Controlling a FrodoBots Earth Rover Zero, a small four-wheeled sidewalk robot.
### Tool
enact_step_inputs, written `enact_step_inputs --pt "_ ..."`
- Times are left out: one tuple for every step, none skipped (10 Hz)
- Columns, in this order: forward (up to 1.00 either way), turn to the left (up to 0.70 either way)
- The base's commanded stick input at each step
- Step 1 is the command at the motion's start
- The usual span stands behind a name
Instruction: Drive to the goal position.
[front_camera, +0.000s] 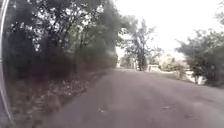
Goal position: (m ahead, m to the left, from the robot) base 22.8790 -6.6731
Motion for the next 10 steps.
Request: enact_step_inputs --pt "0.70 0.00" --pt "0.70 0.00" --pt "0.70 0.00" --pt "0.70 0.00" --pt "0.70 0.00" --pt "0.70 0.00" --pt "0.70 0.00" --pt "0.70 0.00" --pt "0.70 0.00" --pt "0.70 0.00"
